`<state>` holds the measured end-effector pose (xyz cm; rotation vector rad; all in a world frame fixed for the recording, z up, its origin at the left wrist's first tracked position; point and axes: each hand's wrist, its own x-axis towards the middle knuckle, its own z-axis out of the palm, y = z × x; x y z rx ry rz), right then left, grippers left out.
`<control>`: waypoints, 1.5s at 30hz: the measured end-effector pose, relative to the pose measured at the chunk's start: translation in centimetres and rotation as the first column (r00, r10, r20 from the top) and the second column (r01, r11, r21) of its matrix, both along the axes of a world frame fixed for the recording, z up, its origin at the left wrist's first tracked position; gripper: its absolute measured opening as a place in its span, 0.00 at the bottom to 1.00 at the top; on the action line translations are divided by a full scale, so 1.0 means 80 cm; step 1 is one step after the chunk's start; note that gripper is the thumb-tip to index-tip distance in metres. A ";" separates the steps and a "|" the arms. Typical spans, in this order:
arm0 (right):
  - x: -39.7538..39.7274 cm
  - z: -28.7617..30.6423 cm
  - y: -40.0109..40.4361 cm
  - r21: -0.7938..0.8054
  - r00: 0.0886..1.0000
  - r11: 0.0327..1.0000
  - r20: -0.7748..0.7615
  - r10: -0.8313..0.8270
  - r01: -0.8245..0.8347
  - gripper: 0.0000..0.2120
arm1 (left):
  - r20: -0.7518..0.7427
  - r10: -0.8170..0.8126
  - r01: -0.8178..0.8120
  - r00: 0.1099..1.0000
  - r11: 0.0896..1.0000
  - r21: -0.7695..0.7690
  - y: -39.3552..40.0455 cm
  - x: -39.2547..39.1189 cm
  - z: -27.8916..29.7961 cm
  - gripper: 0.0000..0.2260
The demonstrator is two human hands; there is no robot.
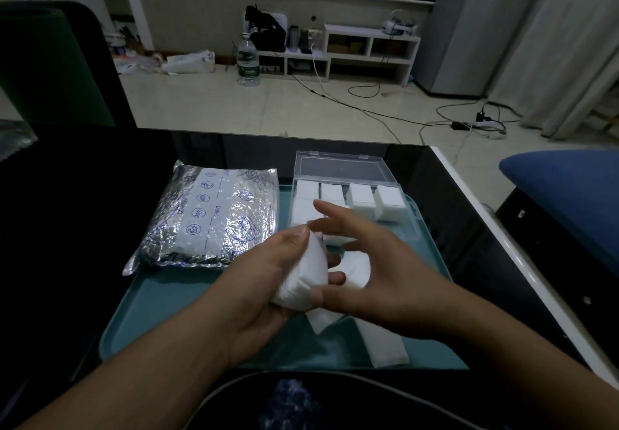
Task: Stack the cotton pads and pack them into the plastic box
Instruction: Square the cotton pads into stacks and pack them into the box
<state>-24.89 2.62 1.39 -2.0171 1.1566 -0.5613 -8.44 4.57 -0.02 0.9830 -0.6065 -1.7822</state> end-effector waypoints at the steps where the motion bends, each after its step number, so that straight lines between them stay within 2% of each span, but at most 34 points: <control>1: 0.002 0.001 0.002 0.019 1.000 1.000 0.008 0.017 -0.017 0.44 | 0.003 -0.004 0.004 1.000 1.000 -0.002 0.000 0.000 0.000 0.14; 15: 0.009 0.003 0.008 0.017 0.992 0.999 0.119 0.040 -0.042 0.45 | -0.035 -0.075 0.077 0.997 0.997 0.033 -0.001 0.000 -0.005 0.19; 18: 0.010 0.003 0.010 0.010 0.989 0.998 0.133 0.063 -0.065 0.44 | 0.007 -0.131 0.132 0.991 0.991 -0.033 -0.001 0.000 -0.007 0.20; 22: 0.017 -0.003 0.013 -0.084 0.994 0.993 0.056 0.089 -0.084 0.47 | 0.041 -0.134 0.138 0.990 0.981 -0.135 0.001 -0.004 -0.015 0.23; 26: 0.024 -0.016 0.013 -0.149 0.994 0.983 -0.006 0.107 -0.107 0.53 | 0.058 -0.099 0.106 0.993 0.985 -0.139 0.004 -0.010 -0.015 0.20; 34: 0.023 -0.016 0.015 -0.257 0.993 0.959 -0.010 0.120 -0.118 0.47 | 0.074 -0.105 0.115 0.992 0.985 -0.131 0.009 -0.015 -0.007 0.18; 36: 0.021 -0.017 0.013 -0.300 0.992 0.946 -0.056 0.109 -0.121 0.46 | 0.129 -0.110 0.126 0.986 0.985 -0.121 0.010 -0.017 -0.008 0.14; 39: 0.014 -0.014 0.009 -0.349 0.985 0.929 -0.160 0.069 -0.121 0.47 | 0.295 -0.071 0.114 0.953 0.985 -0.131 0.011 -0.017 -0.015 0.04; 42: 0.010 -0.014 0.004 -0.411 0.961 0.902 -0.275 0.018 -0.134 0.48 | 0.408 0.011 0.066 0.913 0.983 -0.174 0.007 -0.014 -0.022 0.07; 45: 0.012 -0.017 0.007 -0.416 0.947 0.899 -0.322 -0.010 -0.132 0.49 | 0.444 0.056 0.045 0.894 0.976 -0.214 0.006 -0.013 -0.026 0.09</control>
